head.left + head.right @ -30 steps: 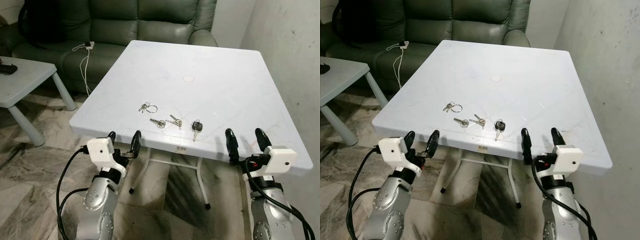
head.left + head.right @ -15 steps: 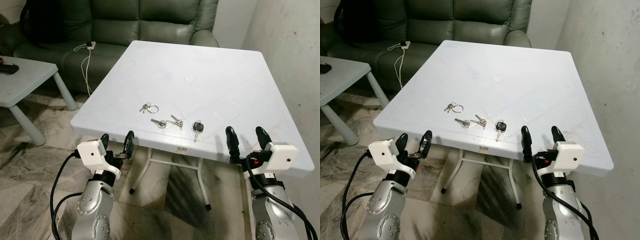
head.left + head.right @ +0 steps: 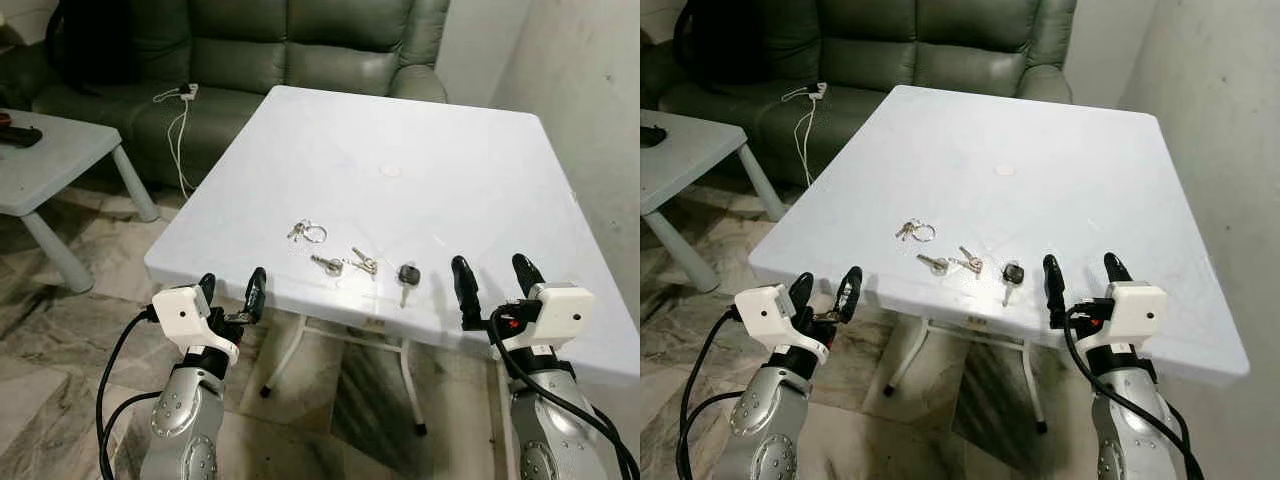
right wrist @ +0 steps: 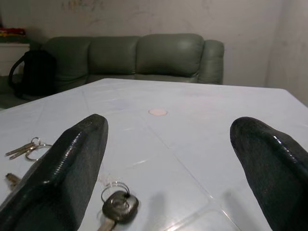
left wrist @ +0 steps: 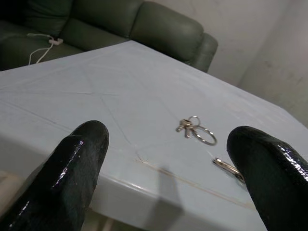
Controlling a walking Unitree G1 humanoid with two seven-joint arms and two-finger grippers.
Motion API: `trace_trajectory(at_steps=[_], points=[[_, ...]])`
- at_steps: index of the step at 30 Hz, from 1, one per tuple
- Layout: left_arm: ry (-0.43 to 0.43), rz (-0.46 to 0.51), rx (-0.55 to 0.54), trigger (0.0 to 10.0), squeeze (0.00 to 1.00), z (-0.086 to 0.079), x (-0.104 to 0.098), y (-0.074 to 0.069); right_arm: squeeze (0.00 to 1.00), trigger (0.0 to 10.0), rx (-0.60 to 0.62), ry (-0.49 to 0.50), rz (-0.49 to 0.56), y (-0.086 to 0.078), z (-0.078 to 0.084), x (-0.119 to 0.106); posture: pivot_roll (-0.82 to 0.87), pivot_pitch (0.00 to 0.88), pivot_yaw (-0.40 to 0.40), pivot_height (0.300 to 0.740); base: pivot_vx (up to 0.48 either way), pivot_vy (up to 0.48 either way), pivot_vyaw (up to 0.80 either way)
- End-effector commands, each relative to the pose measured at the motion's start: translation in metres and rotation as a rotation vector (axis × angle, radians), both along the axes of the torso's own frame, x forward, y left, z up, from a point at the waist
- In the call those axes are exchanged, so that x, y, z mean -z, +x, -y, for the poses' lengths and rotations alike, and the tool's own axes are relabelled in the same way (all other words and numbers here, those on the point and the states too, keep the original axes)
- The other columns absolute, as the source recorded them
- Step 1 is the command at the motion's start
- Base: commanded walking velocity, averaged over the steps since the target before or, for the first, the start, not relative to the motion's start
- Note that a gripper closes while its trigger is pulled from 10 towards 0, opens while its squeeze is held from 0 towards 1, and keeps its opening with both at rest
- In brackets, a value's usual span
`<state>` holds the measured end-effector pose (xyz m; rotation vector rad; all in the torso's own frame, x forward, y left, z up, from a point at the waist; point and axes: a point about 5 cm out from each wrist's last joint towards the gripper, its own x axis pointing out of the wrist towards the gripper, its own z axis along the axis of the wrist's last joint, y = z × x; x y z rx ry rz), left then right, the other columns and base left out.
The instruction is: Hang keys on a hook
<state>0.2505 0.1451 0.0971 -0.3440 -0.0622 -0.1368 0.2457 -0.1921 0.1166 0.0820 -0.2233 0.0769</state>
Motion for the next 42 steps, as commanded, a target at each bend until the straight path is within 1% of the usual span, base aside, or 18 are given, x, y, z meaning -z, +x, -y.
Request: trace_trajectory(at_steps=[1,27,30,32,34,39,40,42], points=[[0.004,0.002,-0.002,10.0,0.0,0.001,-0.003,-0.001,0.0,10.0,0.0,-0.009,0.013,-0.001,0.0,-0.006,0.0,0.027,-0.05,0.74,0.33,0.0,0.0],[0.0,0.009,0.007,10.0,0.0,0.005,-0.005,0.0,0.0,10.0,-0.011,-0.014,0.007,0.0,-0.001,-0.006,0.0,0.026,-0.055,0.74,0.325,0.0,0.0],[0.026,0.004,0.005,10.0,0.0,0.007,-0.005,0.0,0.0,10.0,-0.014,-0.015,0.004,0.001,-0.001,-0.005,0.0,0.023,-0.054,0.74,0.167,0.0,0.0],[0.023,0.01,0.012,10.0,0.0,0.008,-0.006,-0.001,0.0,10.0,-0.019,-0.019,0.002,0.001,-0.001,-0.005,0.0,0.025,-0.057,0.74,0.0,0.0,0.0],[0.049,0.017,0.048,10.0,0.0,0.012,-0.005,-0.003,0.0,10.0,-0.041,-0.032,-0.007,0.001,-0.002,-0.004,0.0,0.023,-0.058,0.74,0.0,0.0,0.0],[0.078,0.023,0.101,10.0,0.0,0.02,-0.004,-0.006,0.0,10.0,-0.099,-0.051,-0.022,0.004,-0.003,-0.002,0.0,0.021,-0.062,0.74,0.0,0.0,0.0],[0.098,0.034,0.132,10.0,0.0,0.025,-0.005,-0.008,0.0,10.0,-0.134,-0.063,-0.032,0.007,-0.003,0.0,0.0,0.021,-0.063,0.74,0.0,0.0,0.0],[0.122,0.04,0.155,10.0,0.0,0.028,-0.005,-0.009,0.0,10.0,-0.156,-0.08,-0.038,0.009,-0.002,0.0,0.0,0.021,-0.063,0.74,0.0,0.0,0.0]])
